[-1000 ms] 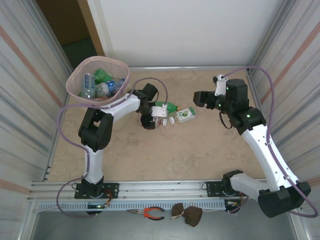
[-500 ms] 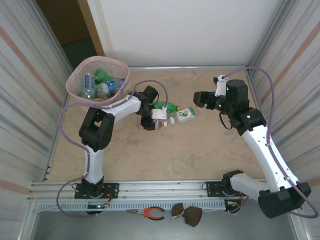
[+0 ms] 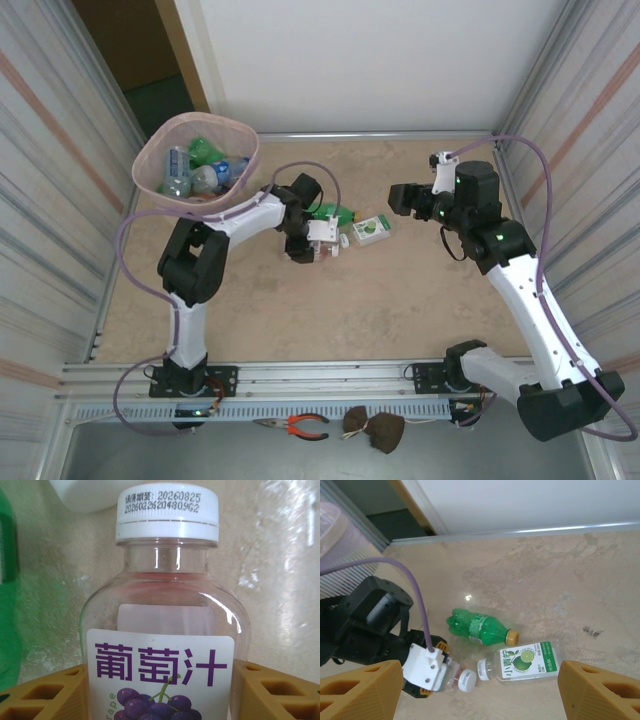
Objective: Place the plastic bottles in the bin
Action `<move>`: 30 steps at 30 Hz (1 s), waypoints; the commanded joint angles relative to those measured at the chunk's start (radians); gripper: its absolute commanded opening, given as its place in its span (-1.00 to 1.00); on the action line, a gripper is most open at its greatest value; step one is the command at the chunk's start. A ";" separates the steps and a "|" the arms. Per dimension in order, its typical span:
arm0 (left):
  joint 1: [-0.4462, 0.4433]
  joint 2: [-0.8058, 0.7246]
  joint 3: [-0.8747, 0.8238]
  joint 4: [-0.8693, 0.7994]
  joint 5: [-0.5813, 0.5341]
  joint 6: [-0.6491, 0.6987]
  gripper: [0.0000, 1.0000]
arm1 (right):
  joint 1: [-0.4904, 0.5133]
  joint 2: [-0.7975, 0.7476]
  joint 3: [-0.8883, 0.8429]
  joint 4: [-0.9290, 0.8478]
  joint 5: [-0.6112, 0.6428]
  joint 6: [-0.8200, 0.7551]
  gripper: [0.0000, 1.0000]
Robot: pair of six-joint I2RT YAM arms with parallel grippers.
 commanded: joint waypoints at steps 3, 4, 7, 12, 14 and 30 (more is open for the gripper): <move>-0.007 -0.155 0.042 -0.042 0.082 -0.043 0.09 | -0.007 -0.020 -0.003 0.027 -0.023 0.027 0.60; -0.005 -0.170 0.052 -0.046 0.101 -0.047 0.09 | -0.007 -0.021 -0.004 0.029 -0.023 0.028 0.60; 0.001 -0.215 0.092 -0.055 0.141 -0.071 0.08 | -0.007 -0.021 0.003 0.031 -0.022 0.029 0.60; 0.021 -0.287 0.158 -0.047 0.179 -0.143 0.05 | -0.007 -0.021 0.002 0.040 -0.027 0.036 0.60; 0.025 -0.311 0.186 -0.043 0.160 -0.178 0.05 | -0.007 -0.021 0.002 0.042 -0.028 0.037 0.59; 0.272 -0.505 0.319 0.079 0.177 -0.697 -0.10 | -0.007 0.003 0.002 0.067 -0.045 0.051 0.59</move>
